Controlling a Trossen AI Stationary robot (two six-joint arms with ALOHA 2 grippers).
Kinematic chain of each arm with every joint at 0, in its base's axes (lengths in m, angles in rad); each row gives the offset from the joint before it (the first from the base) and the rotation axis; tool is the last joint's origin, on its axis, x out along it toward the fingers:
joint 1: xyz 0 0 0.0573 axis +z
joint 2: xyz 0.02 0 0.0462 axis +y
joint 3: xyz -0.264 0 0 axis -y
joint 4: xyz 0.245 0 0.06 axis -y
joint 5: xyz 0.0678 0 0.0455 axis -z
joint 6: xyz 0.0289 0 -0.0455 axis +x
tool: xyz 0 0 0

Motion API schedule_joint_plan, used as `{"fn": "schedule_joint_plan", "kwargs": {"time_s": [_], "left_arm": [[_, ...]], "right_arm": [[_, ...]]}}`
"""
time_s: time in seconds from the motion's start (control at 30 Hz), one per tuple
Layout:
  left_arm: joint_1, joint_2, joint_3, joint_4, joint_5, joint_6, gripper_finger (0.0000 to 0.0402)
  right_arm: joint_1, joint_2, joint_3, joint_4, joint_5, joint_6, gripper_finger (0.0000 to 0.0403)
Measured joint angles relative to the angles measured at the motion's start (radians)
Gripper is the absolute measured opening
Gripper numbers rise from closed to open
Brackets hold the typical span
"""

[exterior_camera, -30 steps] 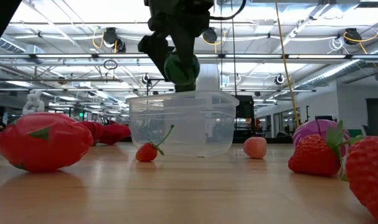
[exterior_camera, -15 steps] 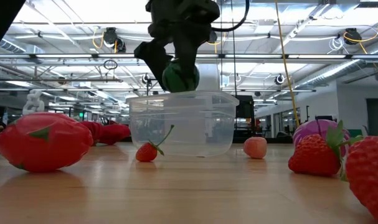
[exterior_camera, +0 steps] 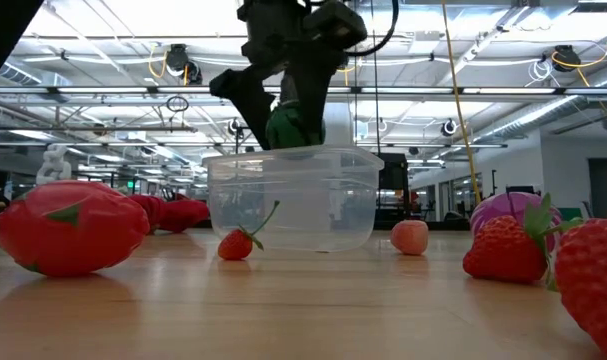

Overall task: Pick and placing Produce into tupperware
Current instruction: Put the green watermelon into the transparent container

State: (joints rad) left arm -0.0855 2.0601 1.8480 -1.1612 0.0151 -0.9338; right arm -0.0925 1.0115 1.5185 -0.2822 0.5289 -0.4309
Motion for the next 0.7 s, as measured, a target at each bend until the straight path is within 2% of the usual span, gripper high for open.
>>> {"fn": "schedule_joint_plan", "kwargs": {"time_s": [0.27,0.7], "left_arm": [[-0.004,0.036,0.0,0.011,-0.043,-0.036,0.0308],[-0.008,0.08,0.0,0.049,-0.059,-0.046,0.0308]], "right_arm": [[0.0,0.0,0.0,-0.014,-0.002,0.0,0.0183],[0.0,0.0,0.0,-0.015,-0.002,0.0,0.0183]]}}
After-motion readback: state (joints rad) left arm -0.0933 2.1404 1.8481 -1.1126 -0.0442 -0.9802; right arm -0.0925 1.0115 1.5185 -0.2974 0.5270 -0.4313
